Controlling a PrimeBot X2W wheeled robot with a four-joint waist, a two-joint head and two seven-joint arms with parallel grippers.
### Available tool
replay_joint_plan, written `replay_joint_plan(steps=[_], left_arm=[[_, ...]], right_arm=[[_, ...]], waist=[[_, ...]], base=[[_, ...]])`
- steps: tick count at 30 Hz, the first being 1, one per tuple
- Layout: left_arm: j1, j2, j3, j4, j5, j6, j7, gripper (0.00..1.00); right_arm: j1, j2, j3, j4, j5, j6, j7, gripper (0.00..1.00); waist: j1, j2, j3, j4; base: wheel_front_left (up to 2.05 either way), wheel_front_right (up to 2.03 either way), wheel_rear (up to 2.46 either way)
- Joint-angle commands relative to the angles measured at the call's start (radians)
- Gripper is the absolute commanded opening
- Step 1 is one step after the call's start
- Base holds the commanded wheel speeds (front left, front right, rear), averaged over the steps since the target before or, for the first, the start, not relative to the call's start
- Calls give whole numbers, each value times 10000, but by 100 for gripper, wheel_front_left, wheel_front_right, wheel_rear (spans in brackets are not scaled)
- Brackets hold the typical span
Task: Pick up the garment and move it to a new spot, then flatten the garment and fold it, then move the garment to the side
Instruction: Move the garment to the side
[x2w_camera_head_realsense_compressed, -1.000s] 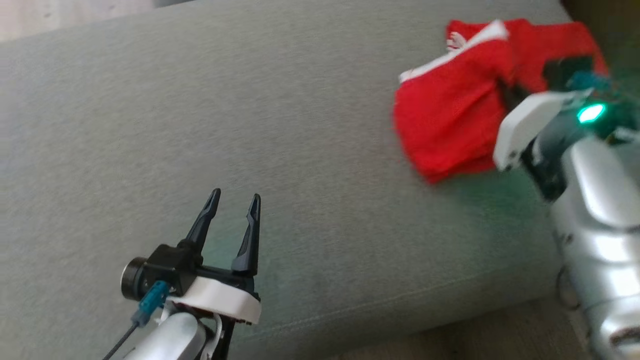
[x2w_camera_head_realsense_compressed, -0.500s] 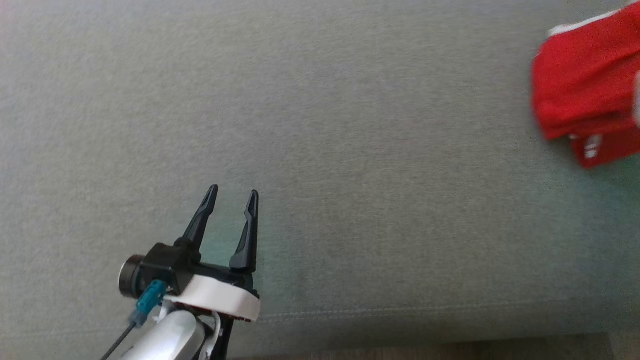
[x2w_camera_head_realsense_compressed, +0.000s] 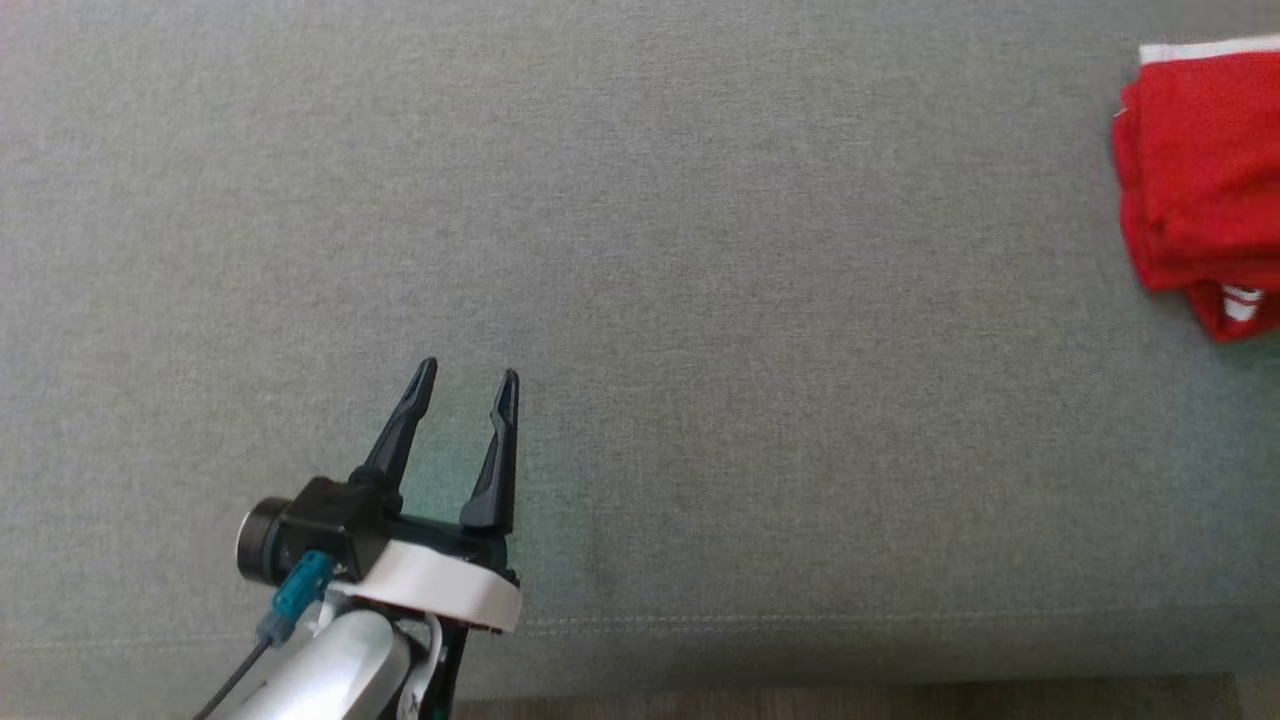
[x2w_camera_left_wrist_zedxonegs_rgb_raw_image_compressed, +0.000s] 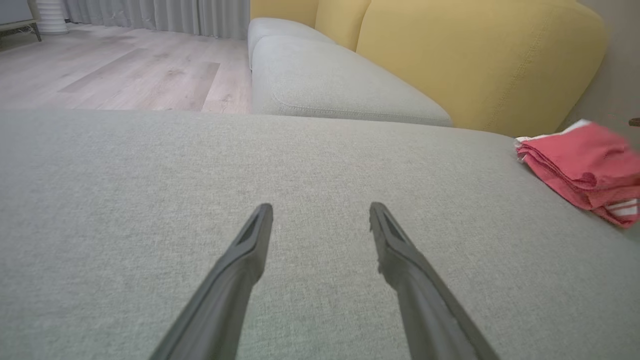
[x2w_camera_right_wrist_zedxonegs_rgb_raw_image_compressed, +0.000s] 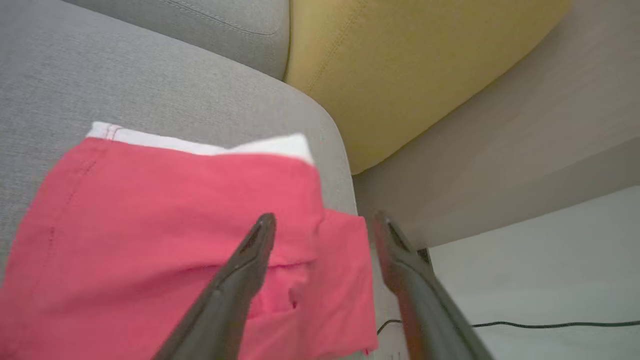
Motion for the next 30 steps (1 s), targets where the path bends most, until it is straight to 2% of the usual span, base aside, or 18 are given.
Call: replay_joint_plan(steps=[1,8,17,25,30], left_arm=[[-435,188,352,-284,94,17,-61,100],[-364,252,338,-259,40,47,-8,100],[-135,233,647,-47,-333,82,-66,100],[564,127,1565,625,-841,243,-252,100],[1029,113,2060,923,-836,295,-294,100]], right_arm=[[169,-110,-83,-276,-148,65,-67,100],[330,709,-543,-563,-603,65,-692,100],[617,1941,-112,-975,19,65,-1756,100],[2153,3004,453,-1587,1122,65,-2721,100],[3438,3714,361,-2426,1592,65,-3092,100]], waist=[[-1,0,-31,-56],[-1,0,-361,-380],[-1,0,-1589,-540],[-1,0,-3072,-384],[-1,0,-3606,-192]], base=[[0,0,0],[0,0,0],[0,0,0],[0,0,0],[0,0,0]])
